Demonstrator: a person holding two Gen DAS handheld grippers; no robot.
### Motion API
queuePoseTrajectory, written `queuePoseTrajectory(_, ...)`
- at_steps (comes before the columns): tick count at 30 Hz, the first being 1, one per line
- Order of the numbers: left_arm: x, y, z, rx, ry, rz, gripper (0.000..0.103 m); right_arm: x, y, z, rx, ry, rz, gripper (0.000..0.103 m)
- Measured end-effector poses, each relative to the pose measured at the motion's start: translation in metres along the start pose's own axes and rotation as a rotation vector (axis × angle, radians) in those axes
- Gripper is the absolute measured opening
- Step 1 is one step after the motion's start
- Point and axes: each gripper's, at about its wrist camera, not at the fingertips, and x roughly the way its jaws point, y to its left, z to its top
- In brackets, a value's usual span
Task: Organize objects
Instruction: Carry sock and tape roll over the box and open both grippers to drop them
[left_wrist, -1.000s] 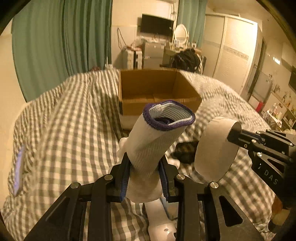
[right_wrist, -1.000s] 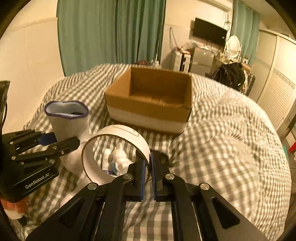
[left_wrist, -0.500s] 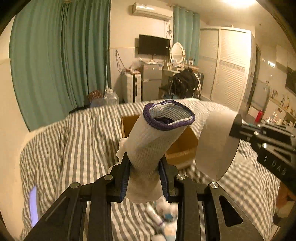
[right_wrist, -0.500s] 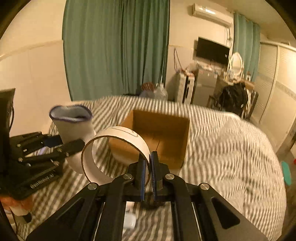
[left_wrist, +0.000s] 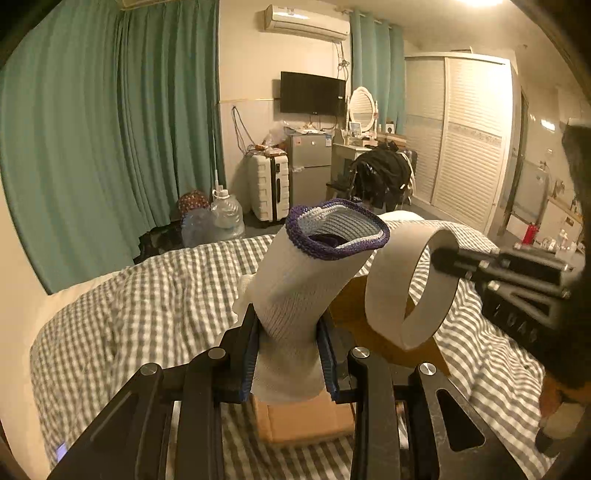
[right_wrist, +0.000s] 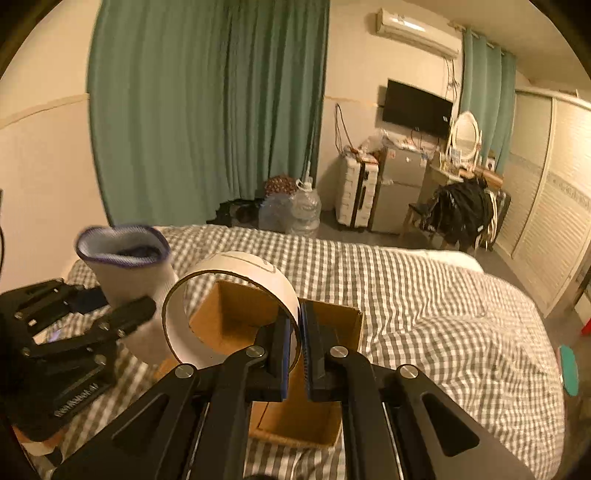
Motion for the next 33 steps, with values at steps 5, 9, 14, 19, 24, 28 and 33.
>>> queuePoseTrajectory(5,0.047,-0.005,-0.007,0.015,0.048,-0.018,0.030,0.058,-0.020,-0.009,0.026,0.068,-0.009,0.005)
queuePoseTrajectory(9,0.084,-0.013,-0.017,0.033,0.105,-0.029,0.030,0.095,-0.031,-0.020,0.015,0.110,-0.019,0.005)
queuePoseTrajectory(14,0.117,-0.016,-0.023,0.050,0.156,-0.038,0.030,0.126,-0.032,-0.031,-0.050,0.154,-0.047,0.005)
queuePoseTrajectory(19,0.139,-0.023,-0.029,0.086,0.201,-0.044,0.030,0.152,-0.029,-0.038,-0.113,0.193,-0.055,0.005)
queuePoseTrajectory(24,0.154,-0.022,-0.039,0.083,0.256,-0.050,0.030,0.168,-0.036,-0.050,-0.085,0.239,-0.020,0.005)
queuePoseTrajectory(28,0.157,-0.021,-0.045,0.069,0.273,-0.057,0.030,0.170,-0.038,-0.058,-0.088,0.254,-0.013,0.005)
queuePoseTrajectory(33,0.154,-0.020,-0.049,0.048,0.275,-0.045,0.049,0.162,-0.035,-0.062,-0.074,0.247,-0.004,0.005)
